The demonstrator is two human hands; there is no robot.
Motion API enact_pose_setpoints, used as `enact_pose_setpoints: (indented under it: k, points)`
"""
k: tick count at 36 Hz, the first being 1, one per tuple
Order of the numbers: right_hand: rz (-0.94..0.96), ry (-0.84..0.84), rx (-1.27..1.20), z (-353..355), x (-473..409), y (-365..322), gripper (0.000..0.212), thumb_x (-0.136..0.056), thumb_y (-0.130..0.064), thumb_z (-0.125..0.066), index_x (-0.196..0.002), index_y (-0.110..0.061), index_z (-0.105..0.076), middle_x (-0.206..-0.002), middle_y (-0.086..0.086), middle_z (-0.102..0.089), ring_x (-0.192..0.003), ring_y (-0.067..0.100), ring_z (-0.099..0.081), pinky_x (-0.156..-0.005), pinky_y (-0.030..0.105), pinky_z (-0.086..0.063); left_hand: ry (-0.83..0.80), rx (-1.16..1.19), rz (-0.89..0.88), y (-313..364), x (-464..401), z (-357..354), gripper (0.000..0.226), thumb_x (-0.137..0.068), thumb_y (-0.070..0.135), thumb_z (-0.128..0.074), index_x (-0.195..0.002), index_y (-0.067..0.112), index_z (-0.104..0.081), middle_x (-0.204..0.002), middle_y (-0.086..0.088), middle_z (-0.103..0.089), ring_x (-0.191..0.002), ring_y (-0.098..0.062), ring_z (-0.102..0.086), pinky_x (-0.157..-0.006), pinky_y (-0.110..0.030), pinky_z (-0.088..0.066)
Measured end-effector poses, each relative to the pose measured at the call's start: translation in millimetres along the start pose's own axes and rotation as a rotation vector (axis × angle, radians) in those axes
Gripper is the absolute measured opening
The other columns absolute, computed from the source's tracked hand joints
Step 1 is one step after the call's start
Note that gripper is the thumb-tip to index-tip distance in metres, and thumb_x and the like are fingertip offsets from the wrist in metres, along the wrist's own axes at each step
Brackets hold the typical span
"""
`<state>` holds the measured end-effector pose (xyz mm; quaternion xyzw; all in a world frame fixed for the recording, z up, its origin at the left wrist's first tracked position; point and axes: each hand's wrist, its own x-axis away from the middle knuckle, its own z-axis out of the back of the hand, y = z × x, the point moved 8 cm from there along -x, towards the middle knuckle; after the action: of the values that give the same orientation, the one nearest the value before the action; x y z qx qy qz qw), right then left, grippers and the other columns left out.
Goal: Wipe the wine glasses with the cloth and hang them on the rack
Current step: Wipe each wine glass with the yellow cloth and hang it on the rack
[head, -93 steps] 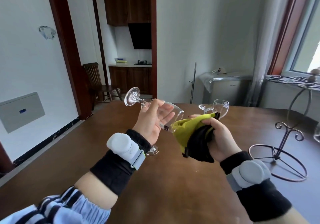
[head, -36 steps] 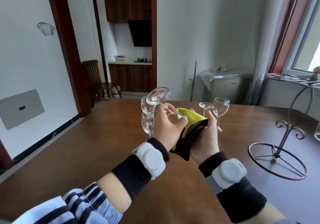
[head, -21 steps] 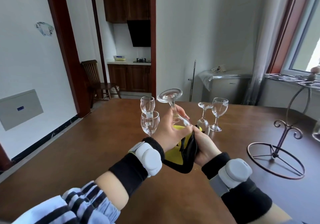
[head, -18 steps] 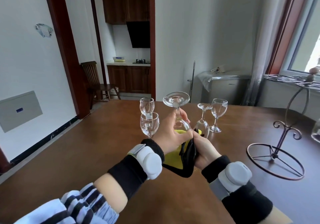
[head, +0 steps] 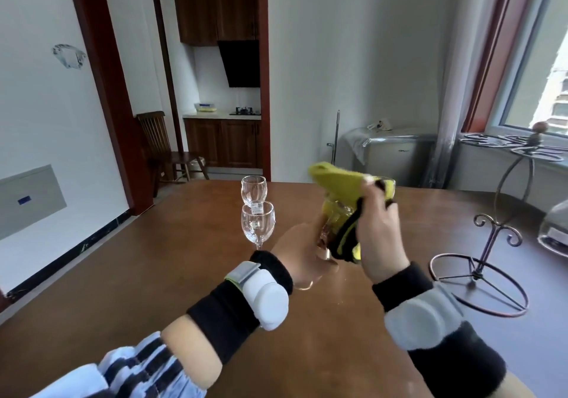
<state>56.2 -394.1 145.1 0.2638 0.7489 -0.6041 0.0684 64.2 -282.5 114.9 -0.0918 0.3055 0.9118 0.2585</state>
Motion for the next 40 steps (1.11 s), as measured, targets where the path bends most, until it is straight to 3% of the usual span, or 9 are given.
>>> enact_pose_setpoints:
  k: [2, 5, 8, 12, 20, 23, 29, 34, 40]
  points:
    - [0.464, -0.127, 0.500, -15.7, 10.7, -17.5, 0.039, -0.090, -0.041, -0.048, -0.105, -0.017, -0.074, -0.116, 0.001, -0.071, -0.121, 0.017, -0.060, -0.104, 0.034, -0.044, 0.013, -0.030, 0.013, 2.8, -1.0, 2.8, 0.036, -0.075, 0.016, -0.069, -0.105, 0.019, -0.047, -0.095, 0.005, -0.060, -0.086, -0.021, -0.060, -0.067, -0.028, -0.044]
    - [0.774, -0.156, 0.790, -17.1, 14.8, -13.3, 0.033, -0.084, -0.017, -0.059, -0.113, -0.008, -0.070, -0.117, 0.006, -0.070, -0.109, 0.024, -0.064, -0.091, 0.030, -0.046, -0.001, -0.001, 0.030, 3.9, -0.6, 0.4, 0.033, -0.074, 0.016, -0.070, -0.098, 0.021, -0.048, -0.097, 0.006, -0.059, -0.084, -0.016, -0.056, -0.070, -0.027, -0.046]
    - [0.895, -0.052, 0.873, -7.9, 14.8, -14.0, 0.022, -0.074, 0.004, -0.073, -0.095, -0.002, -0.068, -0.090, 0.011, -0.068, -0.083, 0.029, -0.059, -0.074, 0.032, -0.045, -0.043, 0.061, 0.056, 4.2, 1.9, -11.3, 0.033, -0.072, 0.015, -0.073, -0.092, 0.021, -0.048, -0.096, 0.003, -0.059, -0.086, -0.022, -0.058, -0.076, -0.031, -0.048]
    - [0.963, -0.013, 0.917, -6.8, 8.0, -17.6, 0.028, -0.074, -0.001, -0.079, -0.069, -0.002, -0.052, -0.070, 0.012, -0.053, -0.067, 0.029, -0.044, -0.059, 0.036, -0.035, -0.039, 0.161, 0.080, 0.1, -1.5, -20.6, 0.033, -0.067, 0.015, -0.075, -0.081, 0.025, -0.047, -0.088, 0.004, -0.057, -0.080, -0.021, -0.055, -0.074, -0.031, -0.046]
    - [1.126, -0.088, 1.214, -15.3, -6.4, -34.7, 0.014, -0.069, -0.009, -0.063, -0.065, -0.008, -0.049, -0.060, 0.009, -0.050, -0.050, 0.031, -0.052, -0.038, 0.030, -0.036, -0.063, 0.256, 0.113, 2.5, -8.2, -24.7, 0.028, -0.056, 0.024, -0.069, -0.073, 0.030, -0.048, -0.080, 0.009, -0.061, -0.067, -0.011, -0.056, -0.071, -0.031, -0.050]
    - [1.143, -0.087, 1.278, -11.7, -13.4, -37.7, 0.028, -0.070, -0.017, -0.076, -0.061, -0.010, -0.050, -0.054, 0.006, -0.050, -0.044, 0.029, -0.053, -0.036, 0.028, -0.034, -0.057, 0.220, 0.119, 2.2, -10.8, -24.3, 0.029, -0.059, 0.021, -0.073, -0.076, 0.026, -0.050, -0.081, 0.007, -0.064, -0.066, -0.011, -0.056, -0.071, -0.032, -0.052]
    - [0.927, 0.064, 1.217, 20.4, -25.9, -48.7, 0.050, -0.082, -0.055, -0.052, -0.057, -0.012, -0.048, -0.046, 0.003, -0.051, -0.039, 0.033, -0.051, -0.040, 0.025, -0.033, -0.017, 0.102, 0.095, 10.4, -19.8, -19.8, 0.031, -0.068, 0.022, -0.074, -0.089, 0.025, -0.052, -0.080, 0.014, -0.056, -0.069, -0.009, -0.056, -0.063, -0.025, -0.045]
    - [0.653, 0.072, 1.194, 45.5, -35.6, -58.8, 0.067, -0.073, -0.076, -0.058, -0.067, -0.014, -0.034, -0.051, -0.001, -0.043, -0.052, 0.035, -0.045, -0.048, 0.032, -0.035, -0.013, 0.160, 0.073, 26.6, -32.9, -33.1, 0.034, -0.066, 0.024, -0.076, -0.091, 0.025, -0.053, -0.095, 0.008, -0.060, -0.082, -0.013, -0.060, -0.072, -0.028, -0.049]
    - [0.364, 0.038, 1.117, 87.3, -49.1, -78.1, 0.067, -0.070, -0.075, -0.063, -0.090, -0.013, -0.049, -0.072, 0.002, -0.057, -0.072, 0.029, -0.055, -0.062, 0.035, -0.043, 0.058, 0.221, -0.024, 62.3, -57.7, -41.7, 0.032, -0.065, 0.022, -0.078, -0.090, 0.019, -0.058, -0.102, 0.004, -0.058, -0.085, -0.013, -0.063, -0.079, -0.030, -0.054]
